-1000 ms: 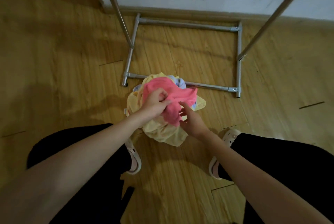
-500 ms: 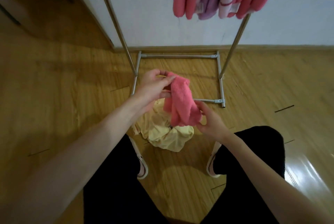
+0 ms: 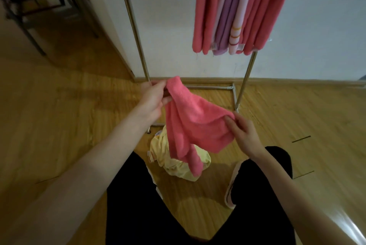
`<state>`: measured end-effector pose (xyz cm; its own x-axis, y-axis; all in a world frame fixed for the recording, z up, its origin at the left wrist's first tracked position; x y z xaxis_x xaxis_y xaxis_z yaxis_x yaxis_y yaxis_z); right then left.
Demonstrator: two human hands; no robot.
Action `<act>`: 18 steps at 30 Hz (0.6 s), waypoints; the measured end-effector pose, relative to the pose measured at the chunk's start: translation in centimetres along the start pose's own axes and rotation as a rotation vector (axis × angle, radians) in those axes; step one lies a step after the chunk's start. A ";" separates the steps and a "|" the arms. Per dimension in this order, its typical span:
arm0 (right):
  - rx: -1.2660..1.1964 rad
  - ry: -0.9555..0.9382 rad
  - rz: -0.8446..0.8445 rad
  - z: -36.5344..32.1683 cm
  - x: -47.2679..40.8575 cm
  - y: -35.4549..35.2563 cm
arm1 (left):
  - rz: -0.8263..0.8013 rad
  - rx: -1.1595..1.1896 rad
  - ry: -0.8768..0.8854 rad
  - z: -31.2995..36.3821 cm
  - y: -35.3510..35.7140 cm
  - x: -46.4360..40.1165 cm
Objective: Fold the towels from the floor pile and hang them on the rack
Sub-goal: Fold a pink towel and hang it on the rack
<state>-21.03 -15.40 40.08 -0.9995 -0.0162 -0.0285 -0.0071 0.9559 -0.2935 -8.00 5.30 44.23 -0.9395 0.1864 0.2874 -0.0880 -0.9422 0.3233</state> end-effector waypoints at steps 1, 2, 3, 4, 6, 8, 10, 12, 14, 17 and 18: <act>-0.009 -0.032 0.001 -1.7 -0.2 -0.4 | 0.018 -0.002 -0.007 0.1 -0.1 0.2; -0.015 -0.059 0.003 -3.4 -0.4 -0.7 | 0.028 0.001 -0.021 0.0 -0.2 0.2; -0.022 -0.084 0.005 -4.8 -0.7 -1.0 | 0.030 -0.004 -0.032 0.0 -0.3 0.1; -0.039 -0.111 -0.003 -6.2 -0.9 -1.3 | 0.026 -0.017 -0.043 -0.1 -0.4 0.2; -0.077 -0.153 -0.019 -8.8 -1.5 -1.7 | -0.017 -0.055 -0.060 -0.1 -0.3 0.4; -0.091 -0.190 -0.018 -11.2 -1.9 -1.9 | -0.098 -0.099 -0.047 0.3 0.3 1.3; -0.041 -0.219 -0.038 -13.0 -2.5 -1.5 | -0.186 -0.168 -0.008 0.8 0.9 2.3; 0.035 -0.218 -0.074 -14.2 -3.3 -0.6 | -0.242 -0.237 0.049 1.7 1.3 3.2; 0.050 -0.183 -0.089 -14.6 -4.1 0.1 | -0.267 -0.367 0.130 2.7 1.4 4.2; -0.014 -0.156 -0.072 -15.0 -4.8 0.5 | -0.391 -0.609 0.327 4.1 1.8 6.5; -0.033 -0.146 -0.066 -15.1 -5.0 0.5 | -0.468 -0.641 0.396 4.1 2.0 7.3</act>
<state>-16.53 -10.37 54.50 -0.9815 -0.1194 -0.1495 -0.0760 0.9604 -0.2681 -13.66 5.97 50.69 -0.7960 0.5934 -0.1189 -0.5487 -0.7905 -0.2721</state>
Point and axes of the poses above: each hand's wrist, its own x-axis away from the middle knuckle, its own y-axis out of the palm, z = x × y, the point moved 5 cm from there along -x, towards the middle knuckle, and after that the axes turned 12 degrees about -z, right-handed, at the moved point
